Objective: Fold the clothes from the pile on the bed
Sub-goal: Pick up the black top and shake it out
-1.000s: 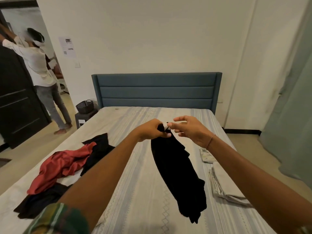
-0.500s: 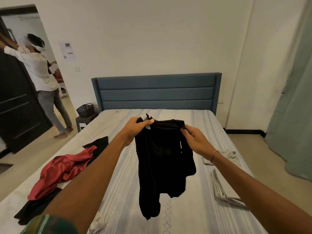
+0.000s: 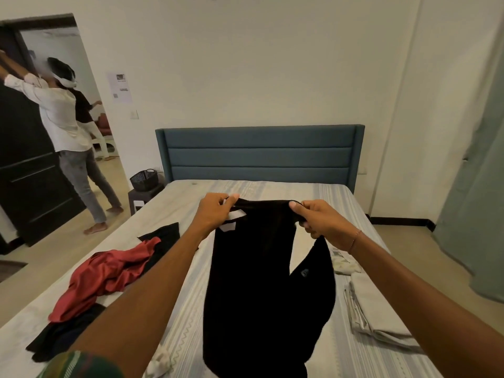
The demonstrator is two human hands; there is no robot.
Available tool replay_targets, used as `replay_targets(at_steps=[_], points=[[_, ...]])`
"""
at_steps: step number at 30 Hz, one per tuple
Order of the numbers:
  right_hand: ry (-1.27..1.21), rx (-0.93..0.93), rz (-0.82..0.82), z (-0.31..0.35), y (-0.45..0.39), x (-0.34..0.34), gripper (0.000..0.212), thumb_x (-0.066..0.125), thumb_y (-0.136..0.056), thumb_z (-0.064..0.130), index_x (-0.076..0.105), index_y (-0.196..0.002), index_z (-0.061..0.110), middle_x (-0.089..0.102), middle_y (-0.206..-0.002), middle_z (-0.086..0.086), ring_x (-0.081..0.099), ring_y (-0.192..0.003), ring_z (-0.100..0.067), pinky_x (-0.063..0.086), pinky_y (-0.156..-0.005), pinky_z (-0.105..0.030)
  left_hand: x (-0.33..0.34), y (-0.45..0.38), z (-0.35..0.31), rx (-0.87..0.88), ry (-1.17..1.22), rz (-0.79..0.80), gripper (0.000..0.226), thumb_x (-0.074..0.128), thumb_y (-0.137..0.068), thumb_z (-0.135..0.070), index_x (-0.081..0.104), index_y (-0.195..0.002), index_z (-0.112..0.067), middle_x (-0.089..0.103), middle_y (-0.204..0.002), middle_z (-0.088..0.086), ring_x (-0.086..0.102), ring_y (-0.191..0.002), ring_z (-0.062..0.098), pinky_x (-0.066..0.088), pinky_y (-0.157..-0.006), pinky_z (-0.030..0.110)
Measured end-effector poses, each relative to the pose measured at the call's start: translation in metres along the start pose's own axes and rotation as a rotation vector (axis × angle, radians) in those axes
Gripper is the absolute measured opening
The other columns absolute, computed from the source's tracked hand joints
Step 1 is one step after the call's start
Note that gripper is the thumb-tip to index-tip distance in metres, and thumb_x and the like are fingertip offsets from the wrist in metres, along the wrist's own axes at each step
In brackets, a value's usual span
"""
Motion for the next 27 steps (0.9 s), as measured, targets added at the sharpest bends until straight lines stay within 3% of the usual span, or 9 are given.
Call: replay_targets(at_steps=[3,6,9,12,14,16,19,22,27], points=[[-0.405,0.105,0.153,-0.005,0.007,0.012,0.036,0.046,-0.106,0.039,0.065,-0.103,0.009,0.049,-0.065,-0.002,0.04,-0.056,-0.01,0.036,-0.049,-0.021,0.01,0.002,-0.002,0.03,-0.115,0.086,0.043,0.045,-0.105,-0.039,0.073,-0.109,-0.007,0.054,-0.066,0.002,0.046,-0.061,0.012,0.034,-0.057,0.02],[-0.607,0.115,0.298,0.005,0.016,0.024,0.032,0.047,-0.104,0.034,0.063,-0.118,0.01,0.06,-0.081,-0.009,0.053,-0.066,-0.015,0.049,-0.06,-0.026,0.016,0.003,0.0,0.041,-0.183,0.13,0.051,0.045,-0.105,-0.042,0.073,-0.109,0.001,0.052,-0.061,0.003,0.045,-0.057,0.013,0.033,-0.056,0.023],[-0.636,0.082,0.419,0.016,0.022,0.034,0.035,0.044,-0.104,0.031,0.056,-0.136,0.023,0.064,-0.11,-0.018,0.063,-0.084,-0.025,0.058,-0.079,-0.043,0.016,0.0,0.003,0.042,-0.163,0.06,0.038,0.054,-0.102,-0.04,0.074,-0.098,-0.007,0.069,-0.085,0.012,0.06,-0.075,0.02,0.042,-0.066,0.028],[-0.672,0.092,0.439,0.018,0.018,0.041,0.043,0.042,-0.107,0.025,0.045,-0.149,0.021,0.052,-0.139,-0.025,0.061,-0.102,-0.033,0.056,-0.09,-0.056,0.019,0.009,-0.013,0.009,-0.016,0.007,0.04,0.065,-0.094,-0.048,0.064,-0.075,-0.012,0.066,-0.077,0.005,0.06,-0.073,0.019,0.053,-0.066,0.037],[-0.655,0.107,0.396,0.015,0.014,0.047,0.044,0.043,-0.106,0.026,0.045,-0.15,0.02,0.047,-0.145,-0.024,0.059,-0.113,-0.038,0.053,-0.096,-0.061,0.038,0.024,-0.03,-0.094,0.237,0.21,0.061,0.059,-0.088,-0.066,0.067,-0.072,-0.008,0.068,-0.072,0.009,0.062,-0.068,0.019,0.056,-0.065,0.032],[-0.595,0.12,0.347,0.013,0.012,0.053,0.039,0.043,-0.106,0.035,0.055,-0.14,0.021,0.05,-0.143,-0.023,0.057,-0.123,-0.042,0.053,-0.095,-0.06,0.06,0.043,-0.047,-0.153,0.279,0.453,0.075,0.05,-0.084,-0.074,0.073,-0.082,-0.002,0.074,-0.08,0.012,0.07,-0.072,0.022,0.058,-0.069,0.03],[-0.507,0.133,0.283,0.013,0.013,0.056,0.036,0.038,-0.105,0.045,0.062,-0.121,0.023,0.054,-0.138,-0.015,0.058,-0.123,-0.038,0.058,-0.087,-0.055,0.076,0.051,-0.061,-0.053,0.094,0.522,0.046,0.066,-0.091,-0.048,0.075,-0.101,-0.004,0.077,-0.09,0.011,0.075,-0.081,0.021,0.063,-0.082,0.035],[-0.512,0.132,0.262,0.01,0.013,0.053,0.045,0.035,-0.104,0.052,0.051,-0.136,0.026,0.052,-0.137,-0.007,0.054,-0.125,-0.034,0.052,-0.097,-0.06,0.081,0.047,-0.055,-0.112,0.202,0.412,0.017,0.064,-0.098,-0.02,0.071,-0.101,-0.005,0.075,-0.097,0.015,0.075,-0.086,0.026,0.06,-0.089,0.044],[-0.422,0.103,0.246,0.004,0.01,0.043,0.048,0.029,-0.102,0.061,0.05,-0.135,0.034,0.058,-0.131,0.002,0.056,-0.119,-0.025,0.047,-0.099,-0.048,0.094,0.049,-0.043,-0.32,0.639,0.379,0.029,0.039,-0.106,-0.017,0.058,-0.122,-0.003,0.068,-0.118,0.022,0.068,-0.108,0.034,0.053,-0.1,0.052]])
Point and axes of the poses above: each hand's wrist, its own y-axis away from the middle knuckle, its own x-axis out of the palm, z = x × y, the point moved 9 cm from there along -y, towards the middle knuckle
